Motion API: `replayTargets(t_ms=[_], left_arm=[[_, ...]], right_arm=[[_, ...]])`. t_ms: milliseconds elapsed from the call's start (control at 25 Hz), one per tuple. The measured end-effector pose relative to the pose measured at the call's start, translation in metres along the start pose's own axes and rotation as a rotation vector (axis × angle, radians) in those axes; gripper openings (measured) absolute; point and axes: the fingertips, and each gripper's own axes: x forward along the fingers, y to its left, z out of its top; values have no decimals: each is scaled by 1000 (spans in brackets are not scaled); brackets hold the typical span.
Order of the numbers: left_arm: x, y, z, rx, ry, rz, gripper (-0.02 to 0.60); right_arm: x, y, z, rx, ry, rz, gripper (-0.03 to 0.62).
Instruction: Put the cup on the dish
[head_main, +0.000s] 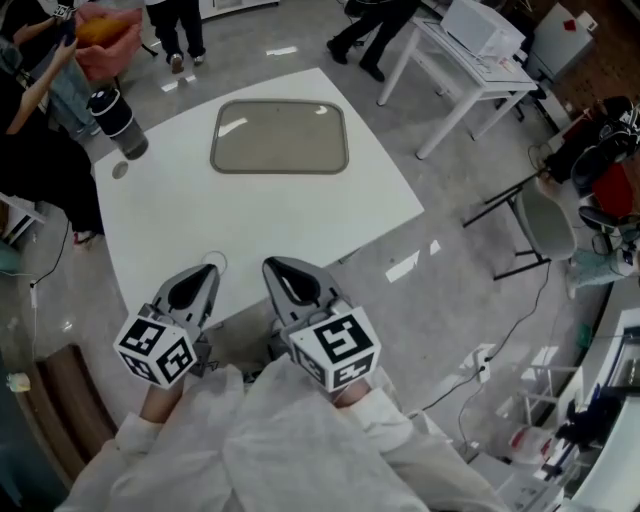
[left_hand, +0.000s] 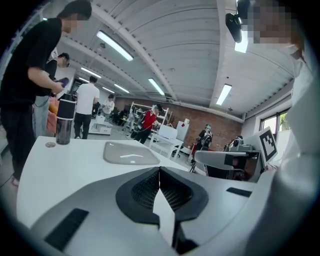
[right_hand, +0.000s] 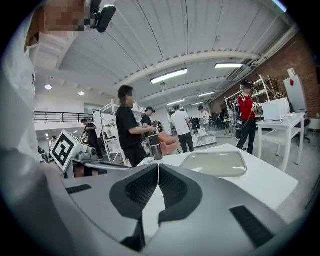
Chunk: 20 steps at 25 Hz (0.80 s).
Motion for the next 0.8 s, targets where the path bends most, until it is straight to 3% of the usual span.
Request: replayTargets(t_ms=[440,800], left_arm=[[15,20,-3,-69,-17,84,9],[8,44,-6,-59,-3,137,9]], right_arm=[[15,-25,-12,14,45,65,15],[32,-27,-18,46,67,59,14]])
